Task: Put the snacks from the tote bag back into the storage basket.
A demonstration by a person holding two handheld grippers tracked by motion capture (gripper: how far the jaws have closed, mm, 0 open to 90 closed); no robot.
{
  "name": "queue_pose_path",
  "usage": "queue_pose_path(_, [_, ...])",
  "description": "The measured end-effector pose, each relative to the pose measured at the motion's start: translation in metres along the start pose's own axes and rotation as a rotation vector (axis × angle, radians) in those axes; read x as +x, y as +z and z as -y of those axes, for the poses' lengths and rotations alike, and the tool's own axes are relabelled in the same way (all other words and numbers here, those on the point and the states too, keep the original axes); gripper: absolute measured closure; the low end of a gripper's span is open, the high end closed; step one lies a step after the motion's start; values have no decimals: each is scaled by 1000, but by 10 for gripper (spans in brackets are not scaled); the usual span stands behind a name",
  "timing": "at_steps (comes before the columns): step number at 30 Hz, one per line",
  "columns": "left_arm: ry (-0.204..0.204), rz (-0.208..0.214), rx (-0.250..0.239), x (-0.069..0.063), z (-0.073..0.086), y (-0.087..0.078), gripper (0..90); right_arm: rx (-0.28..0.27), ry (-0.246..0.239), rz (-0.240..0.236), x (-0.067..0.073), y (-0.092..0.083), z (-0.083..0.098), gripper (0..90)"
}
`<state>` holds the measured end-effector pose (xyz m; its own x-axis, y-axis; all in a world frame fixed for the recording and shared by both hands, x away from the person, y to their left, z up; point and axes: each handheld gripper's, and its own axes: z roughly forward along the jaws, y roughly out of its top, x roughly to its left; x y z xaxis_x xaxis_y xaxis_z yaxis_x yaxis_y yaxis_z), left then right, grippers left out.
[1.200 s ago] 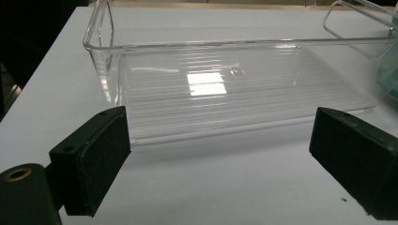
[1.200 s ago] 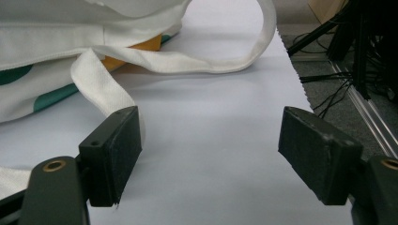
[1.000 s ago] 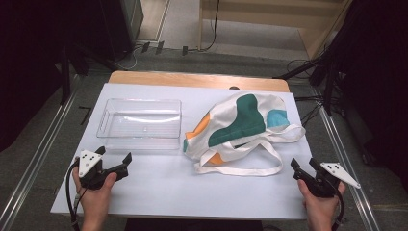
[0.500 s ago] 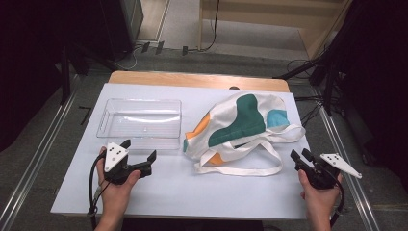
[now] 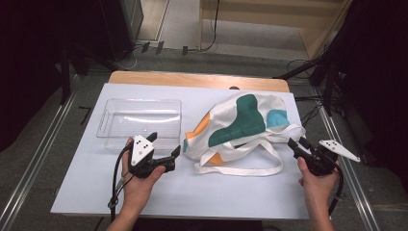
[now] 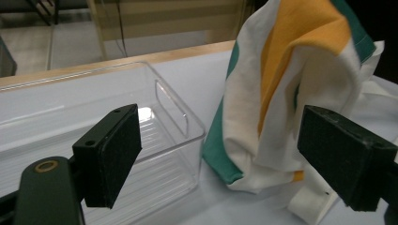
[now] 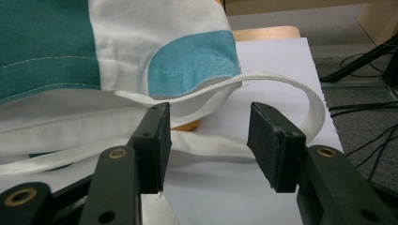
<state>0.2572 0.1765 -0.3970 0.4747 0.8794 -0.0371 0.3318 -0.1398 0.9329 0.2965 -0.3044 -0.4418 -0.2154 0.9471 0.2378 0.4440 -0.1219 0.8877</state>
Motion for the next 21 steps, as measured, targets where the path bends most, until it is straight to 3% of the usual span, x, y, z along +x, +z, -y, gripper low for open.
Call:
queue_pose_path(4, [3,21,3,-6,-4,7,141,-1,-14,24,-1,8,-7,494])
queue_pose_path(7, [15,26,4,-14,-6,14,141,-8,7,33,-3,13,-14,484])
queue_pose_path(13, [-11,46,-15,-17,-9,19,146,4,-9,65,-4,26,-29,420])
queue_pose_path(17, [-22,63,-28,-18,-9,16,145,3,-18,79,-2,36,-34,401])
queue_pose_path(21, [-32,126,-69,-16,-6,3,140,27,14,78,-6,54,-45,356])
